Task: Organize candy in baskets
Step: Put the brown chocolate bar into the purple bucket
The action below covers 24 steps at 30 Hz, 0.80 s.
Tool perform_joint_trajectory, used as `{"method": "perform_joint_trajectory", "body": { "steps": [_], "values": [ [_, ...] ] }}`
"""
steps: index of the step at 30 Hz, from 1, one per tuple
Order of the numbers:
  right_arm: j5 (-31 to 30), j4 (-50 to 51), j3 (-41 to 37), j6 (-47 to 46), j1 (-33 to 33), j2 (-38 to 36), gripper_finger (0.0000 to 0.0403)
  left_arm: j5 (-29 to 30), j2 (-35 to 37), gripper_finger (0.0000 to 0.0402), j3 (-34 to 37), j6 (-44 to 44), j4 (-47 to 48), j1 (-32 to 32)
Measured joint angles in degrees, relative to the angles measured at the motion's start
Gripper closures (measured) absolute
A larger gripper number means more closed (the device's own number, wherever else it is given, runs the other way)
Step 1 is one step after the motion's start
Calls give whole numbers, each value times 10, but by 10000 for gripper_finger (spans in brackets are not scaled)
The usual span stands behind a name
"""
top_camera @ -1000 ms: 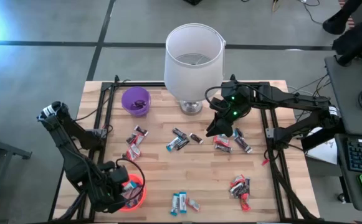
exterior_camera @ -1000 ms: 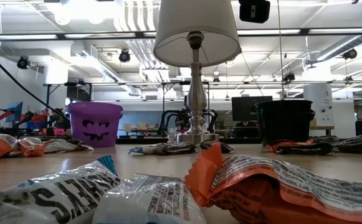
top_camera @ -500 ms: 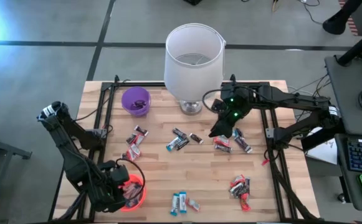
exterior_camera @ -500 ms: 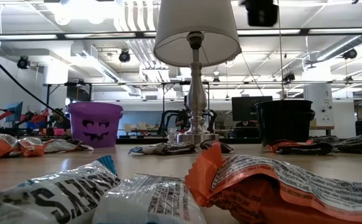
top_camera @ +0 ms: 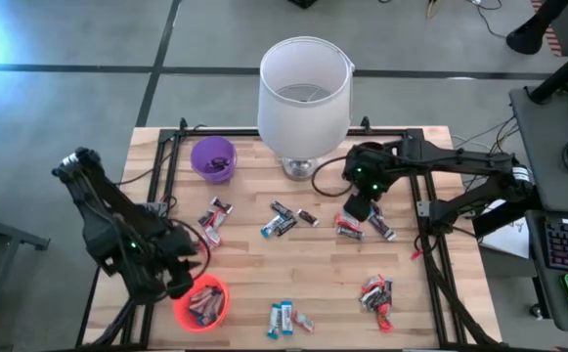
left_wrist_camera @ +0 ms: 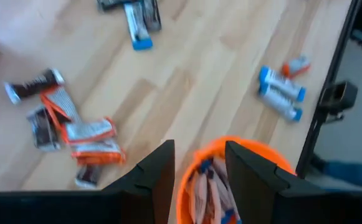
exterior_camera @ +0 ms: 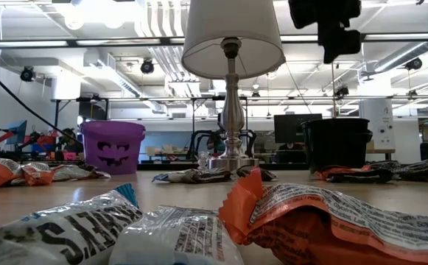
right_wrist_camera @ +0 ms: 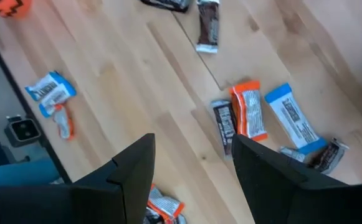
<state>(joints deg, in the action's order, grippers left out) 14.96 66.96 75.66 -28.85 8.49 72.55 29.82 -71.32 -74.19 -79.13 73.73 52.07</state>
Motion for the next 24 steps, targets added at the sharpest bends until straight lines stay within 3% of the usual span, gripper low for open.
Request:
{"method": "perform_joint_trajectory", "body": {
  "steps": [15, 24],
  "values": [
    [0, -8, -75, -9, 0, 0, 200, 107, 93, 279, 1, 6, 152, -12],
    [13, -104, -183, -29, -18, -1, 200, 170, 151, 279, 4, 39, 163, -17]
  ]
}}
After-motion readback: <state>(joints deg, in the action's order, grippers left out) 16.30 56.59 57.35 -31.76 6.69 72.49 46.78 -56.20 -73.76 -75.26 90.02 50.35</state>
